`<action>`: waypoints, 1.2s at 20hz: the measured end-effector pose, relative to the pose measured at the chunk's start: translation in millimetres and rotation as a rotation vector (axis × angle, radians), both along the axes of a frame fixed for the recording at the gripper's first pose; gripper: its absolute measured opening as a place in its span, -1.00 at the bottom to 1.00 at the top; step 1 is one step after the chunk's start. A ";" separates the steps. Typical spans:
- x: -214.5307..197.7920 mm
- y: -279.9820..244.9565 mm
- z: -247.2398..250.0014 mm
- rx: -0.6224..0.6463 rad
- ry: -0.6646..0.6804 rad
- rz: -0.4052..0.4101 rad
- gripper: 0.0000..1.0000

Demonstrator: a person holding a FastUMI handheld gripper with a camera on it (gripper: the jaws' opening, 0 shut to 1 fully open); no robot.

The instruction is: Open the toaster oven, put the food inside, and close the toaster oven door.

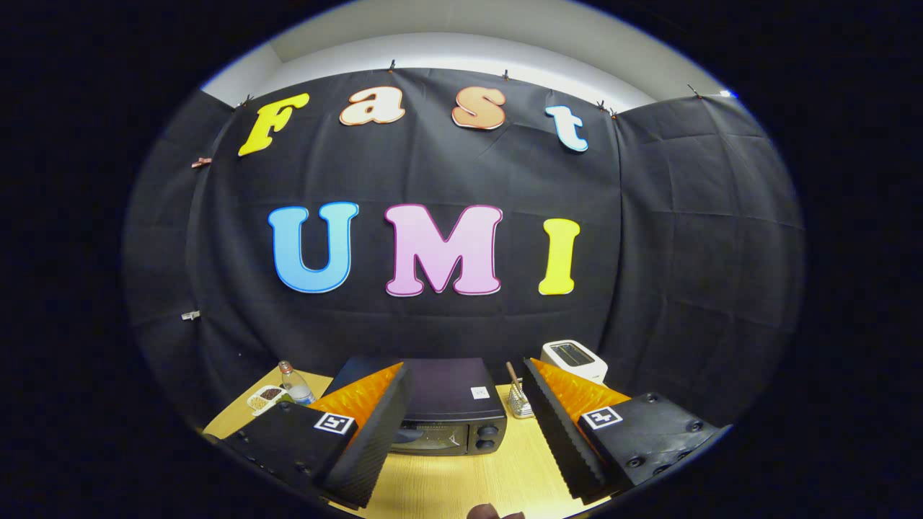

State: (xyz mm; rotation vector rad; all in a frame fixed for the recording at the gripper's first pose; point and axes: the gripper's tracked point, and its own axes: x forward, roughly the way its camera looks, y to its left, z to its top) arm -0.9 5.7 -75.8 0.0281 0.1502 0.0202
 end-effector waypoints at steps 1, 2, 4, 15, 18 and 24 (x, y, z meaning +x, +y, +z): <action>-1.1 -3.3 5.3 0.004 -0.008 -0.002 0.96; -1.2 -6.1 11.4 0.005 -0.025 -0.005 0.96; 0.1 -13.1 24.2 -0.013 -0.069 -0.015 0.96; 3.6 -15.5 0.5 -0.009 -0.034 -0.014 0.96; 4.6 -12.8 -8.0 0.017 -0.010 -0.001 0.96; 8.6 -9.4 -16.1 0.004 -0.008 0.019 0.97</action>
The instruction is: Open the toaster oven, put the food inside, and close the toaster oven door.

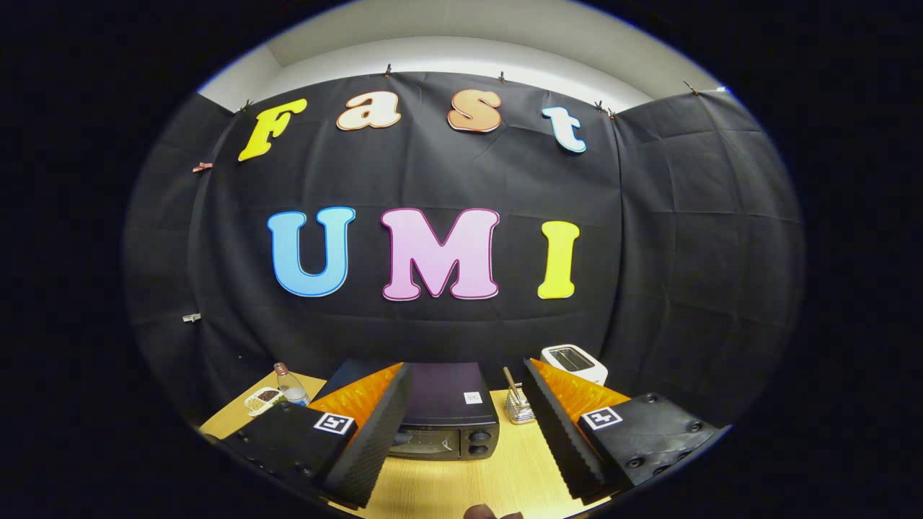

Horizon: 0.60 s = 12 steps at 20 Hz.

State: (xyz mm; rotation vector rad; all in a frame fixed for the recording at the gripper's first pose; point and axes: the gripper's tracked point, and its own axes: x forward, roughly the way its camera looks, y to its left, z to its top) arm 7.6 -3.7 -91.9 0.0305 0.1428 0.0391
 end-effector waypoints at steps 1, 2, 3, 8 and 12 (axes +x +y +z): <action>-0.1 0.3 -0.2 -0.006 -0.005 -0.003 0.97; 0.5 0.7 -2.2 -0.011 -0.005 -0.005 0.97; 0.2 2.2 -3.4 -0.014 -0.004 -0.004 0.97; -2.1 5.7 -9.1 -0.016 0.004 -0.017 0.97; -6.1 -1.1 -12.0 -0.019 0.018 -0.041 0.97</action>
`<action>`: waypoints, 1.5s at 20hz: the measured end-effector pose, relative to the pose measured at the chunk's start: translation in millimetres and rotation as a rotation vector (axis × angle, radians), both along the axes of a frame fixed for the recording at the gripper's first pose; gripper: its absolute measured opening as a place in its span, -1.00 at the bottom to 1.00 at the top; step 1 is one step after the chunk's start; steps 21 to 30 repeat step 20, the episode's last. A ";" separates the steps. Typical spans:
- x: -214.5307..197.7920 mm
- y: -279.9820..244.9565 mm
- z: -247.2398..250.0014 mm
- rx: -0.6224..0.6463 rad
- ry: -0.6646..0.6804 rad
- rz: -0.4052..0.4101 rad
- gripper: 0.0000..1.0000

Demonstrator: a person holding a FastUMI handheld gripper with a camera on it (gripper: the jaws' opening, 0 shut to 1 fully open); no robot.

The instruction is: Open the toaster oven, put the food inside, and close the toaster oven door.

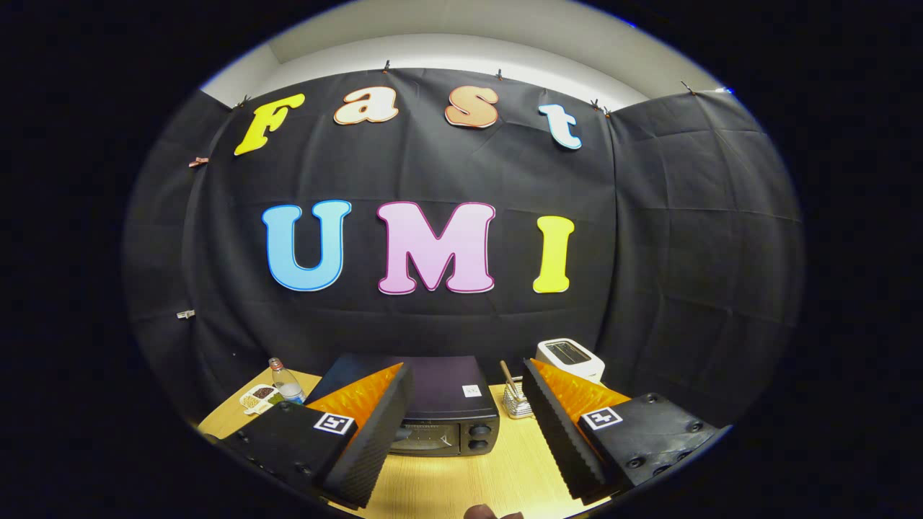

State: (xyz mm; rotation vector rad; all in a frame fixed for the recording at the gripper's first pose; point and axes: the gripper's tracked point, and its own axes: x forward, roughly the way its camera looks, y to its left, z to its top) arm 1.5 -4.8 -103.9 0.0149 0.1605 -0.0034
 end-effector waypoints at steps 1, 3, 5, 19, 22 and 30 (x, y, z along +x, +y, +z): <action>-0.2 -1.8 3.2 -0.012 -0.013 -0.002 0.97; -4.0 -1.4 0.9 -0.033 -0.014 0.004 0.96; -8.3 -4.0 -0.8 -0.045 -0.012 0.003 0.97; -31.1 -18.9 -14.7 -0.005 -0.009 -0.010 0.97; -32.8 -21.4 -12.5 -0.006 -0.014 -0.009 0.97; -32.8 -21.4 -12.5 -0.006 -0.014 -0.009 0.97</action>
